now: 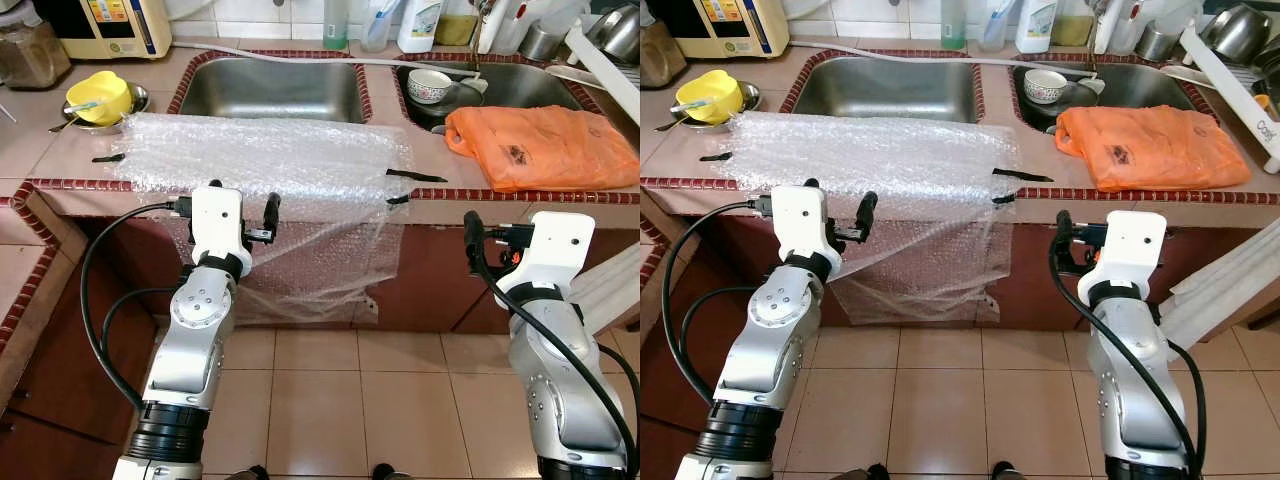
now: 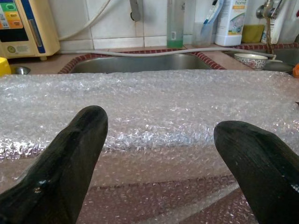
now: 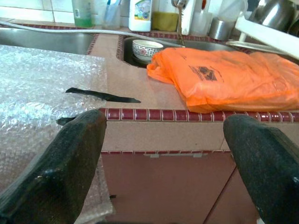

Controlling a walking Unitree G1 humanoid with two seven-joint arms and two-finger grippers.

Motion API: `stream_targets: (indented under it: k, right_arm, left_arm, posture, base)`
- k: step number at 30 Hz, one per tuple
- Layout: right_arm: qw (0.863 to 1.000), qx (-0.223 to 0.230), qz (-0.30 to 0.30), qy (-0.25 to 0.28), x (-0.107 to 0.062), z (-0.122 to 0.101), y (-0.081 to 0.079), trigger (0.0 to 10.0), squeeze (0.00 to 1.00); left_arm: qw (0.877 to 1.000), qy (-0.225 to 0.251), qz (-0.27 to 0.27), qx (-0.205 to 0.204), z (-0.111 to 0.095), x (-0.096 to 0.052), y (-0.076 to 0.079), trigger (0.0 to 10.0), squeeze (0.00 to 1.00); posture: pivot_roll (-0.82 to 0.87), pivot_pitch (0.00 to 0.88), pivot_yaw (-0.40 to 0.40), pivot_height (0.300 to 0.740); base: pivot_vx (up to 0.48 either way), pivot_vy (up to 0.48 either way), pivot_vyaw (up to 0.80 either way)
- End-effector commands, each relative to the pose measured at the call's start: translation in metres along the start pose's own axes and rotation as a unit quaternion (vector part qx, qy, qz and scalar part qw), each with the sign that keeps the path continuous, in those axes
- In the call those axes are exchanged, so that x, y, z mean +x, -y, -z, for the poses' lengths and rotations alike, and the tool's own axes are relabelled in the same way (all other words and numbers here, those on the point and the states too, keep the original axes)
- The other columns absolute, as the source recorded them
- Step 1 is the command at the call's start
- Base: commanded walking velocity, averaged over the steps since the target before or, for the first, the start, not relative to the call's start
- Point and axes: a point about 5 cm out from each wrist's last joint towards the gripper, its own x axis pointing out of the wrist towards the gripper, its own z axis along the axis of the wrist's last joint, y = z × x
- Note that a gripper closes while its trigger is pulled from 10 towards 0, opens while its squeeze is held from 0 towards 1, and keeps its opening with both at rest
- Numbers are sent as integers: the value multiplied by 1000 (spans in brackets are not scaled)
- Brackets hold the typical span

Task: Kitchen organization

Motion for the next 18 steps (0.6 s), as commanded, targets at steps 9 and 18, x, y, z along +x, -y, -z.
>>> stream_targets:
  k: [9,18]
  right_arm:
    - [1000,11,7,18,-1,-6,6,10000,0]
    - [1000,12,4,20,-2,-5,4,10000,0]
  left_arm:
    - [1000,-8,3,3,3,0,0,10000,0]
    - [1000,-11,16,9,4,0,2,10000,0]
  posture:
    - [-51,165,7,740]
    - [-50,161,5,740]
  base:
    - [0,0,0]
    - [0,0,0]
